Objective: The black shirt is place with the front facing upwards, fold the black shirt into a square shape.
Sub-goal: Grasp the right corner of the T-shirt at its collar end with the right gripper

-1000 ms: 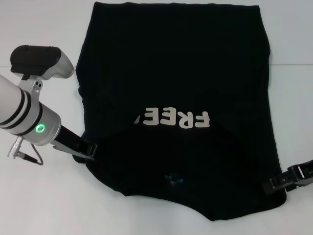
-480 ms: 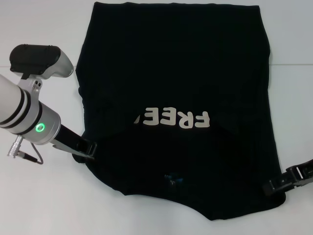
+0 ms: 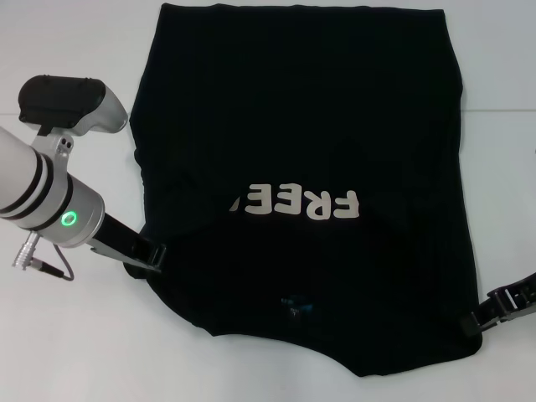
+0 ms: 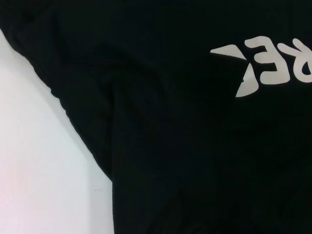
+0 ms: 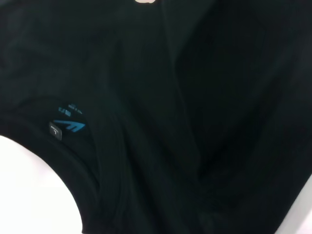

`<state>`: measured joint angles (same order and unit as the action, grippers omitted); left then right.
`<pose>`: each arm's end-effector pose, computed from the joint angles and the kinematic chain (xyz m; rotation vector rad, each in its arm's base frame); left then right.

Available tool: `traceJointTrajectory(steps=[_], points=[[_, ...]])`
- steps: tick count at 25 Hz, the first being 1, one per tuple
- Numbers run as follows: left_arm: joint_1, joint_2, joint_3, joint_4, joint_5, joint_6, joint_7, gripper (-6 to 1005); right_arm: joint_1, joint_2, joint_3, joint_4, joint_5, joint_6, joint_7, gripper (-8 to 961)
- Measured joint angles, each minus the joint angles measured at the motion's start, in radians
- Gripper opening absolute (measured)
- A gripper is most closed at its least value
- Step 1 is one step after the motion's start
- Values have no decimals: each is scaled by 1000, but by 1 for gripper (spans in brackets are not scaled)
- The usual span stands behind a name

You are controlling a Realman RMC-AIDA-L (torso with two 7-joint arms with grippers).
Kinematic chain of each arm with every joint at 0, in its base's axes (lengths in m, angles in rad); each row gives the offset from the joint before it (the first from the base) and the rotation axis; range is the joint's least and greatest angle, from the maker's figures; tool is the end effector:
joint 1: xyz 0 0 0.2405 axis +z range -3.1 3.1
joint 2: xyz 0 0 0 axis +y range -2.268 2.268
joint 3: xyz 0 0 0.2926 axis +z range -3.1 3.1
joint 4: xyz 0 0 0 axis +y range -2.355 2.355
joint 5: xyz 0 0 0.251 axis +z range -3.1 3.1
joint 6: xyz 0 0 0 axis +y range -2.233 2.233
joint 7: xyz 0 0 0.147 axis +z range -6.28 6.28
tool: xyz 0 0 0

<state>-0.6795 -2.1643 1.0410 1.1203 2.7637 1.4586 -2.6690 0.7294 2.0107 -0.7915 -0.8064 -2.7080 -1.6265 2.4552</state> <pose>-0.2467 0.4358 -0.0191 -2.2985 -1.3989 0.3266 0.3119 0.4162 0.0165 -2.4172 1.6698 -0.3437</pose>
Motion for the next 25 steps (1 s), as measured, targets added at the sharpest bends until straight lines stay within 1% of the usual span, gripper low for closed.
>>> traceJointTrajectory(steps=[3, 7, 10, 14, 19, 25], points=[[0, 0, -4, 1, -1, 0, 5, 51, 5, 1, -19, 0, -2, 4, 10, 462], [2, 0, -6, 1, -1, 0, 10, 51, 12, 3, -36, 0, -3, 5, 13, 295], [4, 0, -6, 1, -4, 0, 11, 51, 13, 2, -30, -5, -1, 6, 13, 178], [6, 0, -6, 1, -15, 0, 13, 51, 6, -8, -11, -10, 19, 2, 9, 47], [6, 0, -6, 1, -18, 0, 13, 51, -7, -15, 6, -7, 22, 6, 0, 44], [6, 0, -6, 0, -24, 7, 13, 51, -24, -18, 56, -2, 23, -6, -14, 68]])
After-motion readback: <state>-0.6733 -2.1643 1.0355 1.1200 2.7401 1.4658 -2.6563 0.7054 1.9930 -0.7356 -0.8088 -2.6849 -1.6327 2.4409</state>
